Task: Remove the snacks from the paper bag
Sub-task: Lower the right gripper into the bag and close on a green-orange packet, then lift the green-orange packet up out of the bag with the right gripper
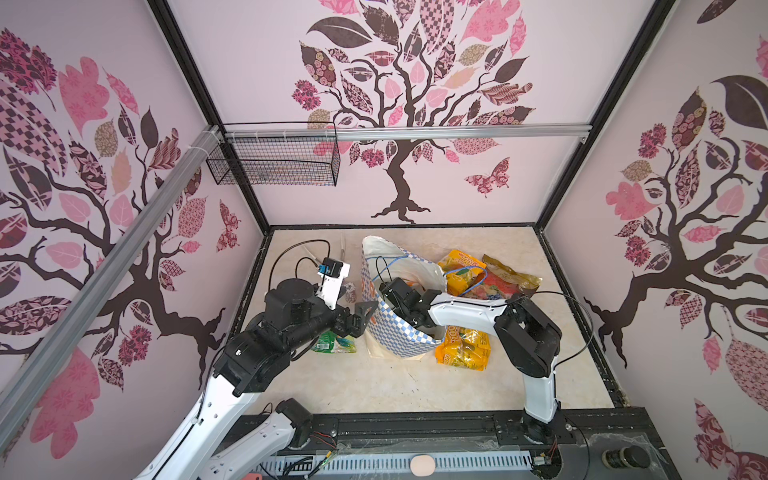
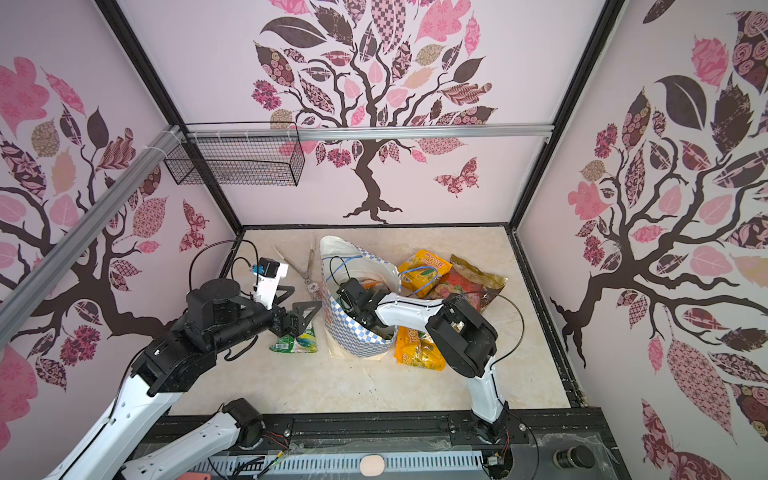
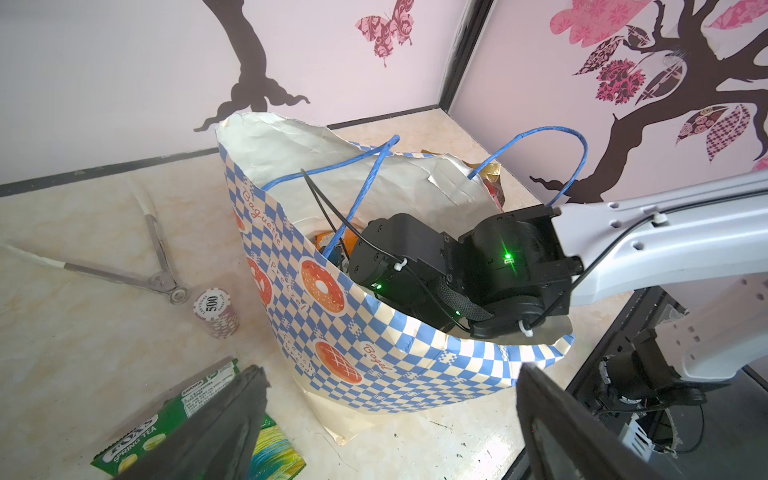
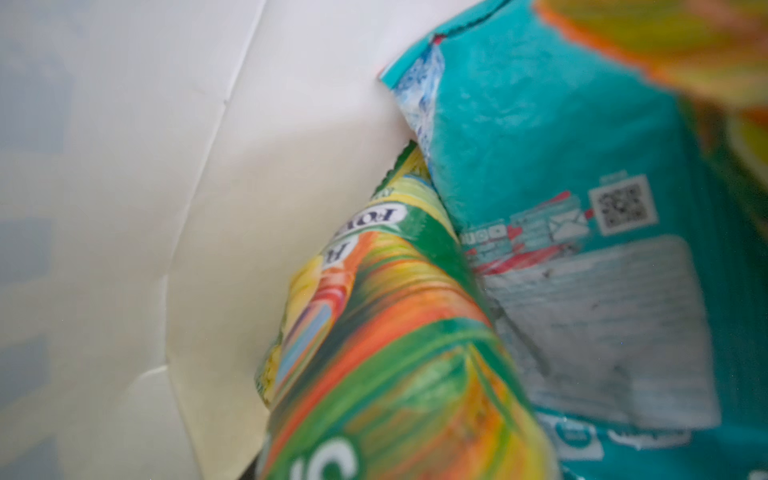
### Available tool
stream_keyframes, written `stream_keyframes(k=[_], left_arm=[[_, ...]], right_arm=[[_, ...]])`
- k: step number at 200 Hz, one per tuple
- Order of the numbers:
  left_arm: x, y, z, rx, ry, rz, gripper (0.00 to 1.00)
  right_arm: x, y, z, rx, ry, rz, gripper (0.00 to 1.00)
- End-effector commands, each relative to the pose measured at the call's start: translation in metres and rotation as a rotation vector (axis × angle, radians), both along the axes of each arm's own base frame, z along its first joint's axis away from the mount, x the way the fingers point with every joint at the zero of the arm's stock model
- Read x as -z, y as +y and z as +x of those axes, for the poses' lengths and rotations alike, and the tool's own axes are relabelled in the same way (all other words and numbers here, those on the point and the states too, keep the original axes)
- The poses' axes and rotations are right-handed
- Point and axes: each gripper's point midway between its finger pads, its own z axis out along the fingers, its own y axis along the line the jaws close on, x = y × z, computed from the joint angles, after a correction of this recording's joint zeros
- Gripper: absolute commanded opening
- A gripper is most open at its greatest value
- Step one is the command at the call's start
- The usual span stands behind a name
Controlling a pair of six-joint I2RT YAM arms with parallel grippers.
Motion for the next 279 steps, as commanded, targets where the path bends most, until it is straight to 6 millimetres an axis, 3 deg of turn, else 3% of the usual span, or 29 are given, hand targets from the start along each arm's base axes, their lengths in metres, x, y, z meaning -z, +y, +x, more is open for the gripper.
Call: stream_keyframes(k=[1,27,89,200,279], left_arm=[[0.006,0.003,-0.003,-0.004,0.006,0.010,0.95],[0.006,0.003,-0.003,-0.005,0.004,0.008,0.95],[0.005,0.006,-0.006,-0.008,0.001,0.006,0.95],[0.006,0.006,-0.006,-0.008,-0.003,0.009,0.95],[0.004,0.006,-0.005,-0.011,-0.009,0.006,0.95]], right_arm=[[-0.016,-0.024,-0.003,0.045,-0.021,-0.067,0.21],[-0.048,-0.023,0.002,0.057,-0.072,-0.020,0.14],[-0.112,-0.022,0.012,0.075,-0.184,0.056,0.09],[-0.178,-0.040,0.020,0.125,-0.356,0.114,0.08],[-0.232,-0.060,0.012,0.156,-0.445,0.181,0.08]])
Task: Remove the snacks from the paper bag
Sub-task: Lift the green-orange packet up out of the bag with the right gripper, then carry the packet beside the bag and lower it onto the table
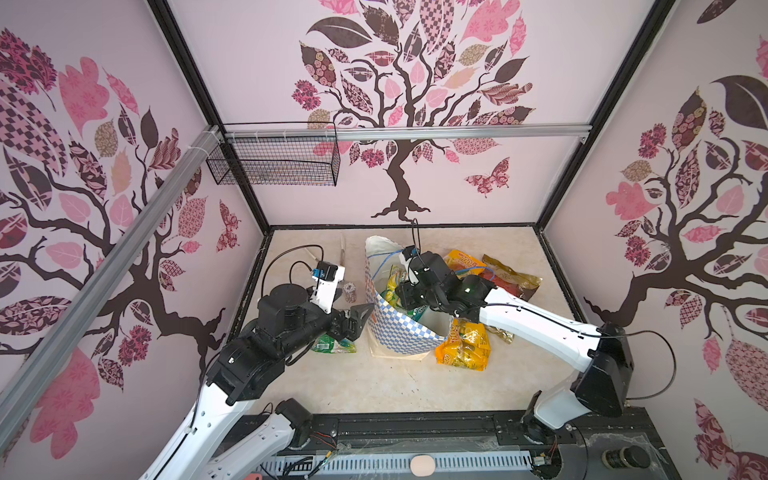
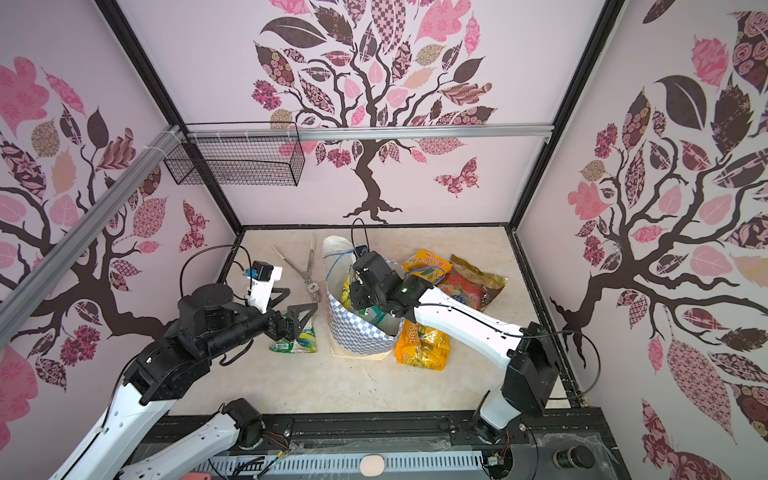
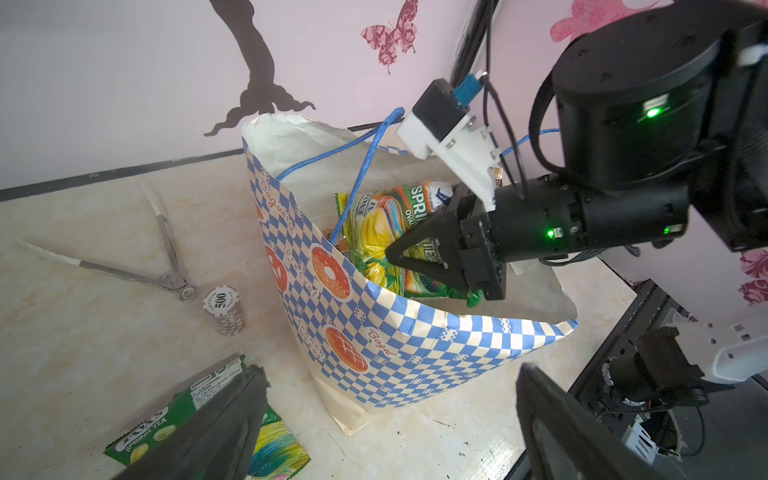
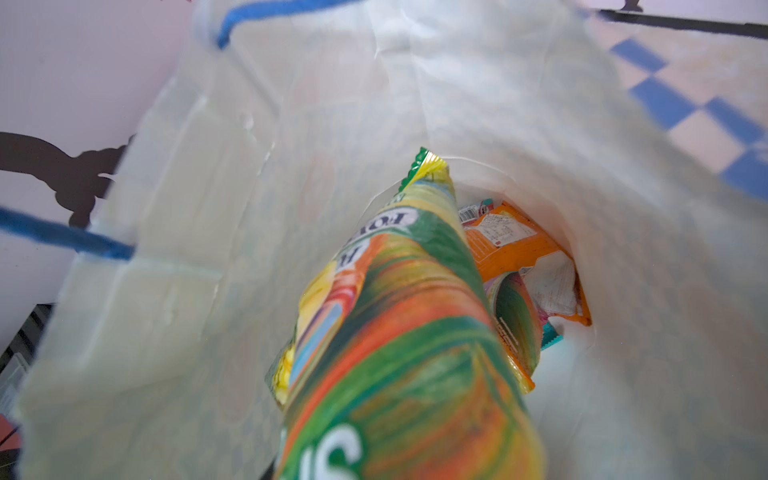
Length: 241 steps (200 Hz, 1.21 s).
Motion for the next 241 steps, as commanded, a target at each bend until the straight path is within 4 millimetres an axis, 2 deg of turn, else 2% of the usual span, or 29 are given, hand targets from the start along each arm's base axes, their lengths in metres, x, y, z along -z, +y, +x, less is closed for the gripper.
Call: stream_keyframes(k=[1,42,77,104,130,157,188,208,241], left_arm=[[0.005,-0.001,0.001,0.002,0.005,0.008,0.95],[0.005,-0.006,0.003,0.014,0.010,0.005,0.95],[0.005,-0.007,0.003,0.019,0.011,0.002,0.95],[0.003,-0.007,0.003,0.019,0.009,-0.006,0.95],[0.001,-0.008,0.003,0.023,0.009,-0.008,0.95],[-0.001,-0.009,0.003,0.029,0.008,-0.014,0.95],[-0.002,-0.017,-0.003,0.081,0.016,-0.040,0.96],[0.001,-0.022,-0.006,0.111,0.042,-0.038,0.96],[0.000,-0.017,-0.004,0.083,0.034,-0.027,0.95]], right_arm=[[-0.048,-0.008,0.001,0.020,-0.089,0.069,0.08],[-0.069,-0.014,-0.003,0.022,-0.126,0.109,0.08],[-0.078,-0.024,-0.004,0.041,-0.153,0.095,0.09],[-0.103,-0.033,-0.010,0.047,-0.191,0.137,0.09],[-0.139,-0.047,-0.020,0.060,-0.247,0.196,0.11],[-0.177,-0.075,-0.030,0.114,-0.337,0.257,0.12],[-0.208,-0.117,-0.038,0.218,-0.450,0.268,0.13],[-0.218,-0.149,-0.043,0.307,-0.523,0.244,0.13],[-0.228,-0.209,-0.054,0.504,-0.640,0.229,0.13]])
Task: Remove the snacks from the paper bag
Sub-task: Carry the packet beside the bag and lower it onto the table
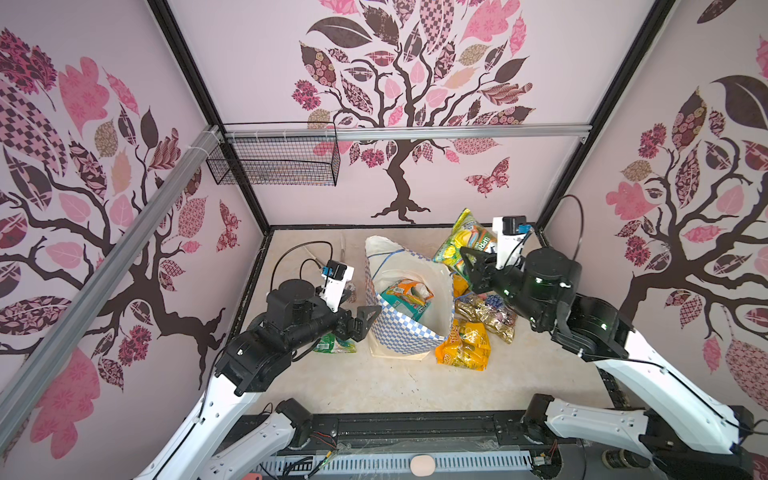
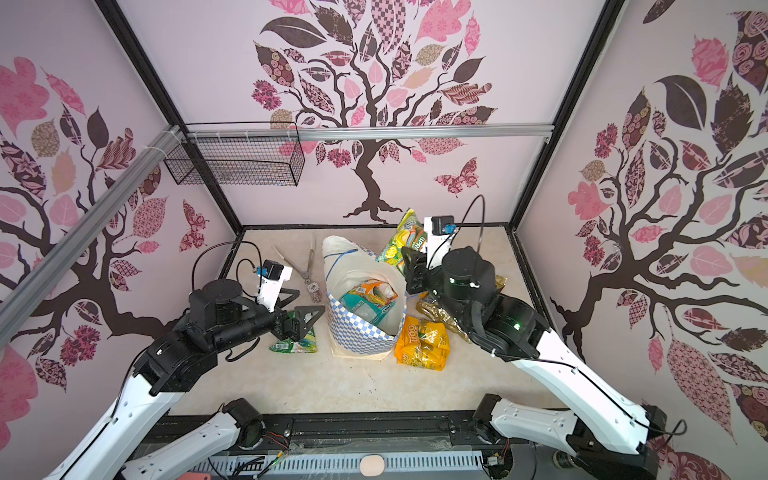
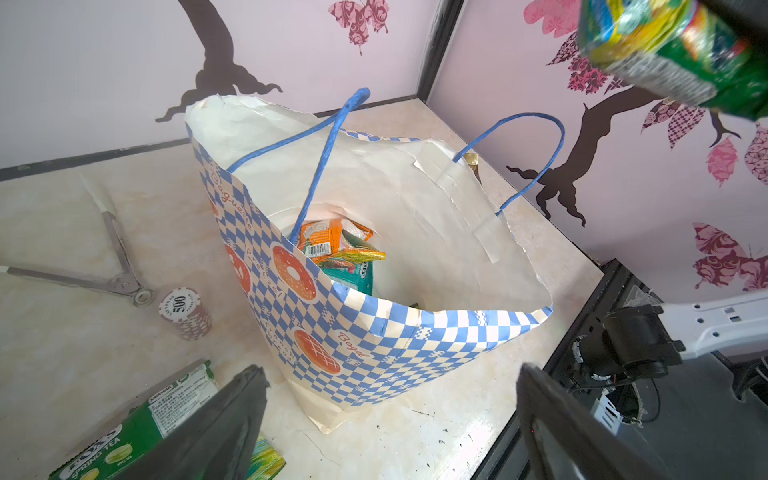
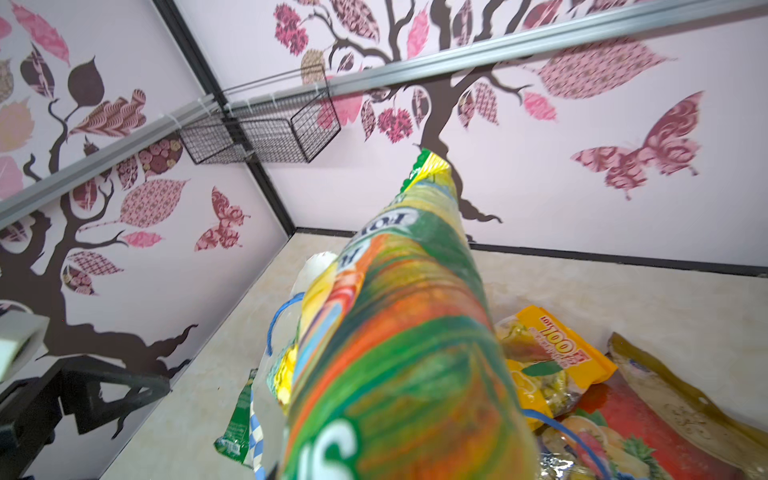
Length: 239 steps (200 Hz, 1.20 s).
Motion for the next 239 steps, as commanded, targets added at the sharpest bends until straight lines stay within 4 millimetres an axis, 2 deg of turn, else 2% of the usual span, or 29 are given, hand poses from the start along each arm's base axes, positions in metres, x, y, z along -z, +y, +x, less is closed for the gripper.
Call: stream_keyframes(k=[1,37,53,76,111,141,175,239], left_arm=[[-0.007,0.001,-0.002,-0.002,-0.016,-0.011,0.95],[-0.010,0.001,0.003,-0.016,-0.020,-0.011,0.96],[-0.010,-0.003,0.003,-0.002,-0.011,-0.015,0.95],[-0.010,-0.007,0.005,0.008,-0.006,-0.027,0.95],[-0.011,-0.010,0.006,0.021,-0.004,-0.021,0.95],[-0.008,-0.005,0.005,0.006,-0.006,-0.011,0.95],[-0.002,-0.004,0.005,-0.001,0.010,0.008,0.95],[0.002,-0.005,0.006,0.001,0.013,0.016,0.95]], right_arm=[[-0.018,-0.062,-0.006,0.237,-0.114,0.020,0.13],[-0.007,-0.123,-0.012,0.467,-0.124,0.033,0.09],[0.012,-0.142,-0.008,0.537,-0.090,0.034,0.04],[0.057,-0.154,0.007,0.573,0.033,0.025,0.03],[0.146,-0.172,0.030,0.573,0.268,0.119,0.05],[0.214,-0.179,0.034,0.598,0.404,0.148,0.06],[0.285,-0.179,0.025,0.622,0.536,0.148,0.07],[0.364,-0.171,0.000,0.618,0.690,0.202,0.08]])
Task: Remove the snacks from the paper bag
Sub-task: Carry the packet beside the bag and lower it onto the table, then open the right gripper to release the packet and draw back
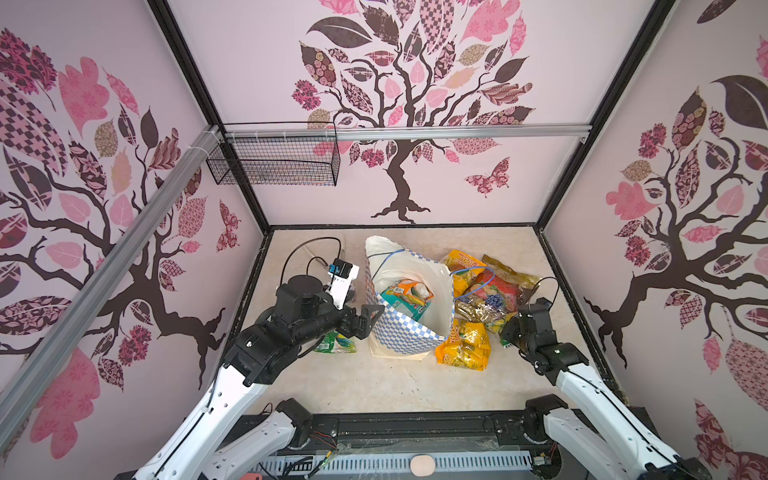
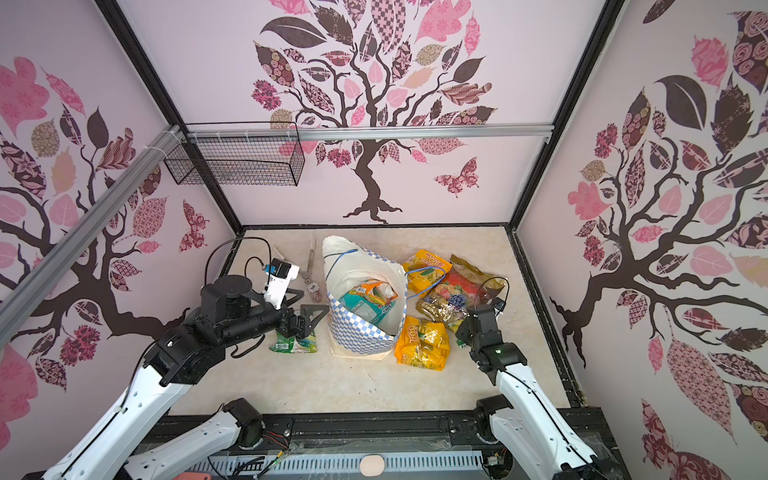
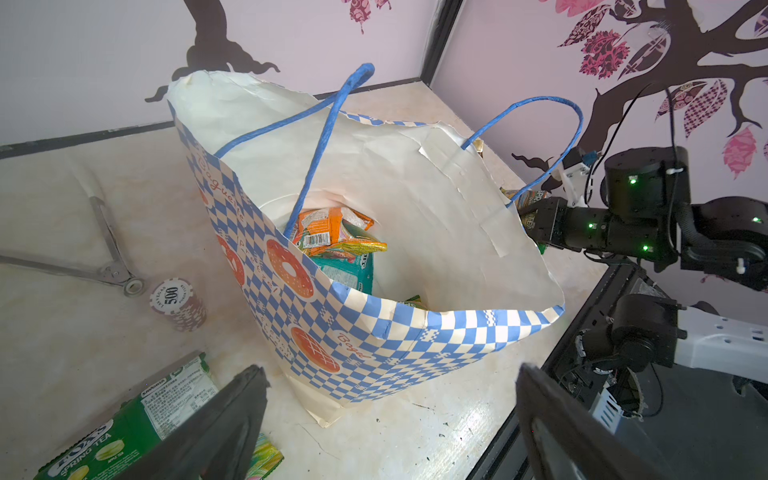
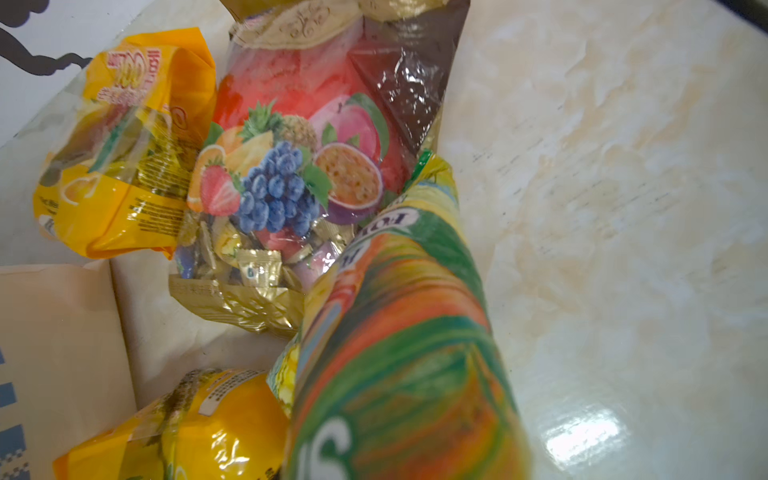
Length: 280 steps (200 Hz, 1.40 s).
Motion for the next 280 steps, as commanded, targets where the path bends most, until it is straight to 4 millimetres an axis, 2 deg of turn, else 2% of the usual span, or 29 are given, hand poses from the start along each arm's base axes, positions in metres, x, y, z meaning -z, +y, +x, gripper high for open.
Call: stream_keyframes(k=[1,23,46,82,96,115,127,159,176,182,205,231,280], left_arm=[[-0.009,0.001,-0.001,0.001,-0.025,-0.006,0.95],[-0.006,0.003,-0.002,-0.004,-0.024,-0.002,0.95],[-0.004,0.004,-0.001,-0.011,-0.024,-0.001,0.95],[-0.005,0.002,0.001,-0.011,-0.025,-0.010,0.95],[-0.005,0.000,0.002,-0.008,-0.024,-0.011,0.95],[-0.004,-0.002,0.003,-0.001,-0.020,-0.010,0.95],[-0.003,-0.003,0.004,0.001,-0.018,-0.009,0.95],[-0.004,-0.003,0.003,0.001,-0.020,-0.009,0.95],[-0.004,-0.002,0.004,-0.001,-0.023,-0.008,0.95],[-0.005,-0.002,0.004,0.000,-0.025,-0.009,0.95],[-0.006,-0.002,0.003,0.001,-0.028,-0.009,0.95],[-0.007,-0.001,0.001,0.003,-0.031,-0.008,0.95],[-0.009,0.005,-0.002,-0.009,-0.048,-0.006,0.95]], right_arm=[[0.003,0.006,0.004,0.018,-0.038,0.075,0.08],[0.021,0.017,-0.003,-0.011,-0.004,0.138,0.10],[0.035,0.035,-0.009,-0.054,0.016,0.244,0.22],[0.039,0.056,-0.014,-0.097,0.033,0.382,0.30],[0.037,0.061,-0.014,-0.112,0.033,0.409,0.38],[0.033,0.064,-0.013,-0.121,0.033,0.423,0.57],[0.030,0.063,-0.013,-0.117,0.036,0.417,0.64],[0.018,0.051,-0.015,-0.079,0.015,0.361,0.82],[0.011,0.044,-0.016,-0.058,-0.009,0.334,0.99],[0.009,0.043,-0.016,-0.055,-0.019,0.331,0.99],[-0.009,0.041,-0.013,-0.078,-0.083,0.311,1.00],[-0.040,0.032,-0.008,-0.057,-0.163,0.267,1.00],[-0.125,0.019,0.002,-0.030,-0.393,0.228,1.00]])
